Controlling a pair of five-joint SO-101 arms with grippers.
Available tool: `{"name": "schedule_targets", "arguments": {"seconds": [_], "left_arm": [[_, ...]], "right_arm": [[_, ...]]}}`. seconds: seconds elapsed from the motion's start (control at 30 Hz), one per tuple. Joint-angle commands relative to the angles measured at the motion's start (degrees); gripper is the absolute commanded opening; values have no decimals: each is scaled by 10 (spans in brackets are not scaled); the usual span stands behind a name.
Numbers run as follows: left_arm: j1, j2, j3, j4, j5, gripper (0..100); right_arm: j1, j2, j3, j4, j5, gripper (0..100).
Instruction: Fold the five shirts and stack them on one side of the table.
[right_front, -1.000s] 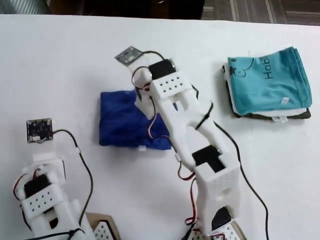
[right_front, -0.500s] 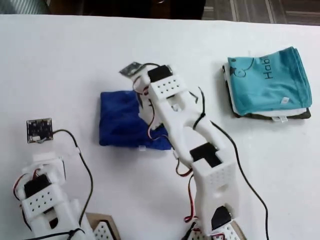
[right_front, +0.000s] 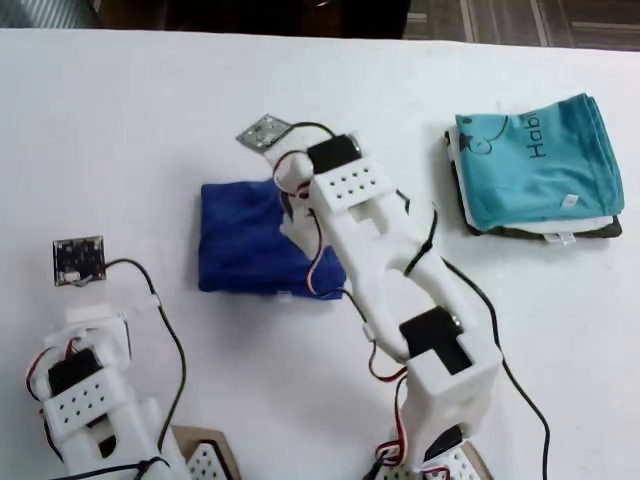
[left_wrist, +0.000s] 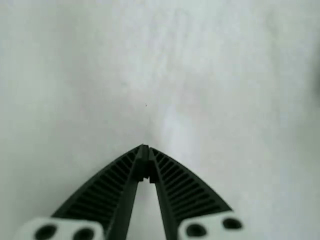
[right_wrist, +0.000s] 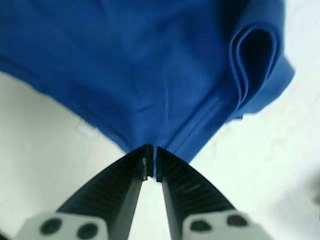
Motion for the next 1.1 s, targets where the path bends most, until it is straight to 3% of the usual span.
{"name": "schedule_targets", "arguments": {"seconds": [0.0, 0.17, 0.33, 0.73, 1.07], "left_arm": [[6, -6, -1, -9, 4, 27], [6, -6, -1, -9, 4, 27], [6, -6, -1, -9, 4, 27], [6, -6, -1, -9, 4, 27], [6, -6, 0, -9, 4, 27]], "right_arm": [[-24, -10, 52, -76, -25, 21], [-72, -7, 123, -75, -34, 21], [-73, -44, 187, -83, -32, 21], [67, -160, 80, -191, -34, 25], [92, 1, 51, -273, -91, 145]]}}
